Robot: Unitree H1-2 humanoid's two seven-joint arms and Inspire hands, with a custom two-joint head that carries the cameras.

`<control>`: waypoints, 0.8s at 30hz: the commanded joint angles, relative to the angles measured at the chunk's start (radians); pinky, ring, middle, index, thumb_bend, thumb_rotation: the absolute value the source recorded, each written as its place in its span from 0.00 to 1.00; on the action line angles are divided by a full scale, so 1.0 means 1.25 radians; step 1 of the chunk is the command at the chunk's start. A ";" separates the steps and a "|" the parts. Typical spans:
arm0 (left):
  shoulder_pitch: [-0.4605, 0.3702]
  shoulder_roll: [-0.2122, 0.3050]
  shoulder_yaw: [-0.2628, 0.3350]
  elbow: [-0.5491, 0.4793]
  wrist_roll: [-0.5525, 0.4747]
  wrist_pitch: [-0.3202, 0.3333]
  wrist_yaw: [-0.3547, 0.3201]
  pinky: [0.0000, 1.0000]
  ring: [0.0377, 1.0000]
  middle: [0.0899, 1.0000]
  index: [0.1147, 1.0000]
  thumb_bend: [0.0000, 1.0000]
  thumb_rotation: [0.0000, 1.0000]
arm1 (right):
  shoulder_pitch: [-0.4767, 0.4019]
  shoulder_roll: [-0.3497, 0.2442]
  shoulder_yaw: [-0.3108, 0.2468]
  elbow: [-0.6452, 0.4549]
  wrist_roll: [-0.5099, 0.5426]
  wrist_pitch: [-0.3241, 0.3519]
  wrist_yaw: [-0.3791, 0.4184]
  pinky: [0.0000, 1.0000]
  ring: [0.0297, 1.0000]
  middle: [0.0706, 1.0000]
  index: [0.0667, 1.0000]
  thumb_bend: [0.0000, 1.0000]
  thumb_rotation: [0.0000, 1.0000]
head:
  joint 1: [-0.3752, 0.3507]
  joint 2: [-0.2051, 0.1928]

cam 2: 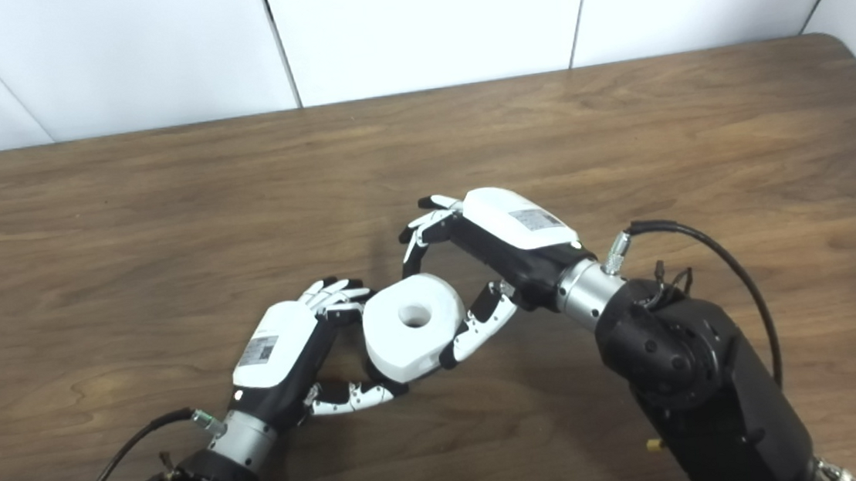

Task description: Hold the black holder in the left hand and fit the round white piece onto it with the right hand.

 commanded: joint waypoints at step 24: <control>0.007 -0.007 -0.020 0.006 0.010 0.009 -0.041 0.92 0.87 0.78 0.42 0.52 0.05 | -0.047 -0.044 0.025 -0.007 -0.021 0.014 0.073 0.99 1.00 0.84 0.58 0.95 0.20 | 0.000 0.000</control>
